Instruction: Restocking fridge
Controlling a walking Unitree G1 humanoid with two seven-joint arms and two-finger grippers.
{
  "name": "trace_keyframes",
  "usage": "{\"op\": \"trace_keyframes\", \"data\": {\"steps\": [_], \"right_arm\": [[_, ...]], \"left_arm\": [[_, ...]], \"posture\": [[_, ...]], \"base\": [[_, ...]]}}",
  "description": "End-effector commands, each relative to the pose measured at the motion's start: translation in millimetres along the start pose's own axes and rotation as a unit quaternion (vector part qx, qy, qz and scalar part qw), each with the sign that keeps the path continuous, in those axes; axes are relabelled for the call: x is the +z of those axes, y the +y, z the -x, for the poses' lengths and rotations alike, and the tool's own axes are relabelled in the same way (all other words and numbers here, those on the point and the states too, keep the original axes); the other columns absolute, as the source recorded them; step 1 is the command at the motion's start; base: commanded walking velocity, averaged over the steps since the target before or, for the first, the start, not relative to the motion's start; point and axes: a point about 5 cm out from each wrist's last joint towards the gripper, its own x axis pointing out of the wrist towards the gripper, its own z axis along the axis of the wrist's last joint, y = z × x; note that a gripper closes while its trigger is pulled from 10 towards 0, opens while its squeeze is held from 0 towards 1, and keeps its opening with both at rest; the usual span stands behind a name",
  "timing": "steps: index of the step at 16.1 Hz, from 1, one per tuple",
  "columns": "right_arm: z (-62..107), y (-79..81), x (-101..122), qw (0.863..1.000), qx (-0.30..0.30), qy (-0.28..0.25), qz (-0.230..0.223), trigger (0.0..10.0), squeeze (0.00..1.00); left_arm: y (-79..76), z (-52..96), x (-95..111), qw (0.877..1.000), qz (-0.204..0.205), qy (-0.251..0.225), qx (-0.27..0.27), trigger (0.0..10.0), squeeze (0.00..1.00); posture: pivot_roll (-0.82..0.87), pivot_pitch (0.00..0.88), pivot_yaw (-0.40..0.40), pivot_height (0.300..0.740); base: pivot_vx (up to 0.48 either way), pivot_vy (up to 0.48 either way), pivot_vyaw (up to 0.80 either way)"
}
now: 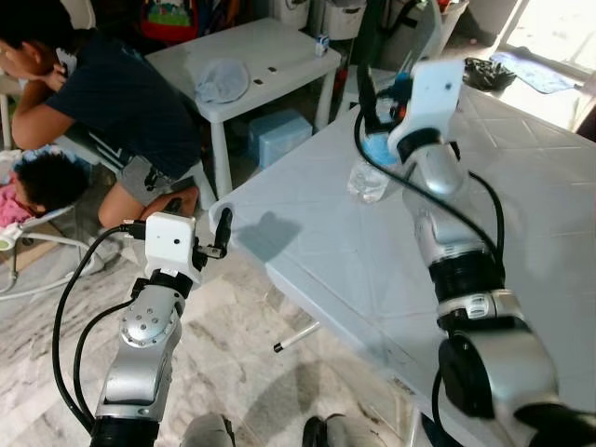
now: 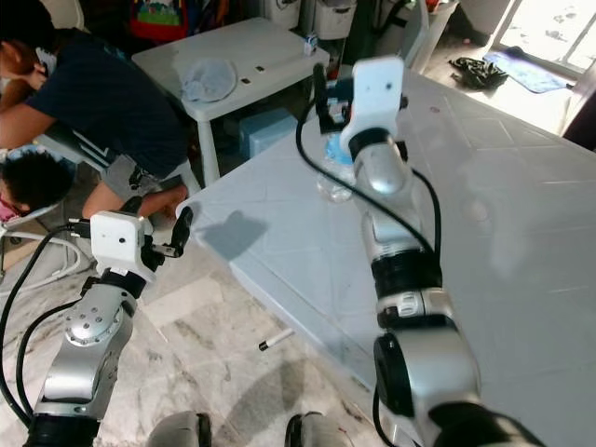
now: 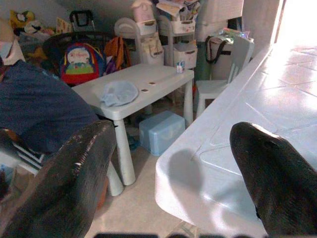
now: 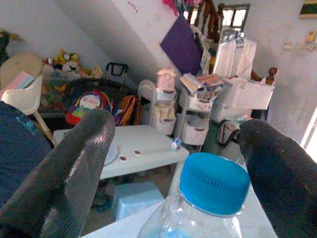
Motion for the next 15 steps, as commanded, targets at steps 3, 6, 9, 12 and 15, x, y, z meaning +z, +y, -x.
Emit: {"op": "trace_keyframes", "data": {"steps": [3, 6, 9, 12, 15], "right_arm": [[-5.4, -6.2, -1.5, 0.999, -0.016, 0.029, -0.023, 3.7, 0.00], [-9.1, -5.7, -0.8, 0.998, -0.019, 0.040, -0.032, 0.8, 0.00], [-8.4, -5.2, -0.9, 0.998, -0.019, 0.046, -0.039, 0.0, 0.00], [-8.3, -6.4, -0.7, 0.998, -0.015, 0.047, -0.034, 0.0, 0.00], [-10.0, -8.5, 7.4, 0.999, -0.007, 0.043, -0.026, 0.0, 0.00]], "left_arm": [[-2.6, 2.5, 2.7, 1.000, -0.001, 0.000, -0.007, 10.0, 0.00], [-3.2, 2.8, 0.6, 1.000, 0.001, 0.008, -0.016, 10.0, 0.00], [-4.7, 1.8, 1.0, 1.000, 0.002, 0.009, -0.020, 10.0, 0.00], [-5.2, 1.4, 0.6, 1.000, 0.003, 0.010, -0.022, 10.0, 0.00], [-5.1, 2.0, -0.5, 1.000, 0.003, 0.012, -0.022, 10.0, 0.00]], "posture": [[0.09, 0.127, -0.074, 0.740], [0.09, 0.128, -0.070, 0.740], [0.09, 0.122, -0.069, 0.740], [0.09, 0.116, -0.072, 0.740], [0.09, 0.110, -0.076, 0.740]], "base": [[0.000, 0.000, 0.00], [0.000, 0.000, 0.00], [0.000, 0.000, 0.00], [0.000, 0.000, 0.00], [0.000, 0.000, 0.00]]}}
